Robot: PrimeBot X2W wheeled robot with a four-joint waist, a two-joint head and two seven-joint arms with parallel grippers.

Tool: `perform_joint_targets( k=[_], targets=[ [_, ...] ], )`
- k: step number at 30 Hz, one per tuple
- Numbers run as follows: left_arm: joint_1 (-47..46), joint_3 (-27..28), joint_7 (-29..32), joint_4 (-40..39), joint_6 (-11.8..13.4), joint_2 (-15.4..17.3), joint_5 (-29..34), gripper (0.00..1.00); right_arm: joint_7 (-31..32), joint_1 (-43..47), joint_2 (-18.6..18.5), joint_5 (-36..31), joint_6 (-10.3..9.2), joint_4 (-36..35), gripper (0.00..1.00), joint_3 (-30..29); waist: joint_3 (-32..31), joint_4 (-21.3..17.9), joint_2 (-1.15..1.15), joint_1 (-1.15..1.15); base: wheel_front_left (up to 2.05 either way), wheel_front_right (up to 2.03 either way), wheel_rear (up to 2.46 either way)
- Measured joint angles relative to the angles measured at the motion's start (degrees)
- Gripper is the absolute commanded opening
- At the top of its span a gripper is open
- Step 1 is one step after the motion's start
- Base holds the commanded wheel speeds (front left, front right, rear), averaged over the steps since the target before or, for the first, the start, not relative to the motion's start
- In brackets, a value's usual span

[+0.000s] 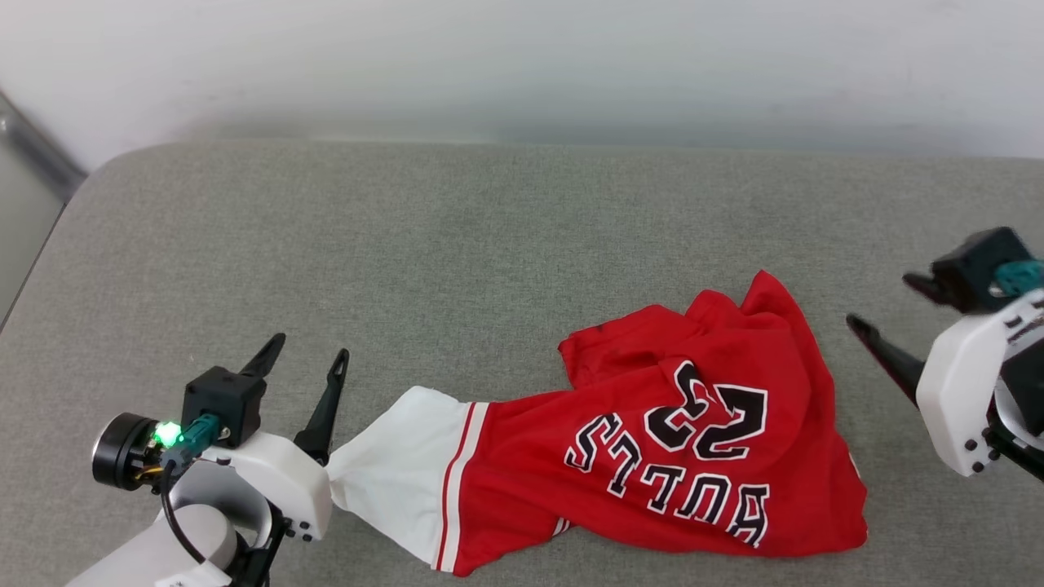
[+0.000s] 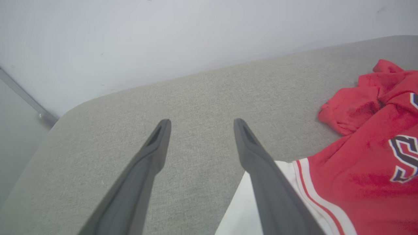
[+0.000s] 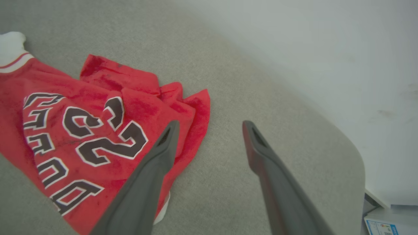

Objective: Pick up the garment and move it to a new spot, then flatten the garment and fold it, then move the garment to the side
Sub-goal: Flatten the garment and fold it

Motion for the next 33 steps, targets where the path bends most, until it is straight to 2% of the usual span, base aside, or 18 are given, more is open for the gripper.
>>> perform_joint_targets(
  k=[5,7,10,13,19,24,25,26,30,33],
  targets=[
    [2.36,5.70,-2.22,-1.66,4.82,-3.13,4.28,1.00,16.41,-6.18,-4.72,10.59,0.00,0.00,1.00,6.38,1.88,0.82,0.00,0.00,0.00,0.00,0.00],
    [3.46,9.98,-2.25,-4.30,6.23,-5.35,8.40,1.00,20.83,-7.93,-4.87,12.82,0.00,1.69,1.00,7.79,2.91,1.27,0.00,0.00,0.00,0.00,0.00],
    [6.70,15.99,-2.40,-7.20,6.79,-9.24,14.03,1.00,25.53,-10.73,-4.52,14.28,0.00,4.44,1.00,9.45,4.70,2.09,0.00,0.00,0.00,0.00,0.00],
    [9.93,20.89,-2.41,-8.99,5.70,-13.15,18.90,1.00,27.04,-13.18,-2.43,14.51,0.00,8.31,1.00,11.05,6.73,2.95,0.00,0.00,0.00,0.00,0.00],
    [13.20,27.85,-2.41,-9.34,0.70,-21.24,25.60,1.00,25.95,-15.01,0.70,13.52,0.00,15.45,1.00,16.23,10.53,4.80,0.00,0.01,0.00,0.00,0.00],
    [14.63,32.42,-2.41,-8.36,-3.36,-26.42,29.40,1.00,24.09,-14.96,-0.75,14.94,-0.18,16.95,1.00,22.32,12.26,6.40,0.00,0.00,0.00,0.00,0.00],
    [15.02,33.09,-2.41,-8.20,-4.07,-27.16,30.08,1.00,23.53,-15.31,-1.25,15.50,-0.19,16.89,0.93,22.99,12.39,6.56,0.00,0.00,0.00,0.00,0.00],
    [15.29,33.87,-2.41,-7.99,-4.80,-27.93,30.78,1.00,22.42,-15.59,-1.75,15.95,-0.18,16.80,0.00,23.68,12.39,6.66,0.00,0.00,0.00,0.00,0.00],
    [16.18,36.37,-2.41,-7.13,-7.68,-30.31,33.01,1.00,17.49,-18.94,-2.09,17.25,-0.01,16.72,0.00,24.70,11.62,6.81,0.00,0.00,0.00,0.00,0.00],
    [16.63,37.82,-2.41,-6.68,-9.56,-31.72,34.51,1.00,13.15,-24.58,-1.55,17.59,0.00,17.08,0.00,22.76,11.05,7.04,0.00,0.01,0.00,0.00,0.00]
  ],
)
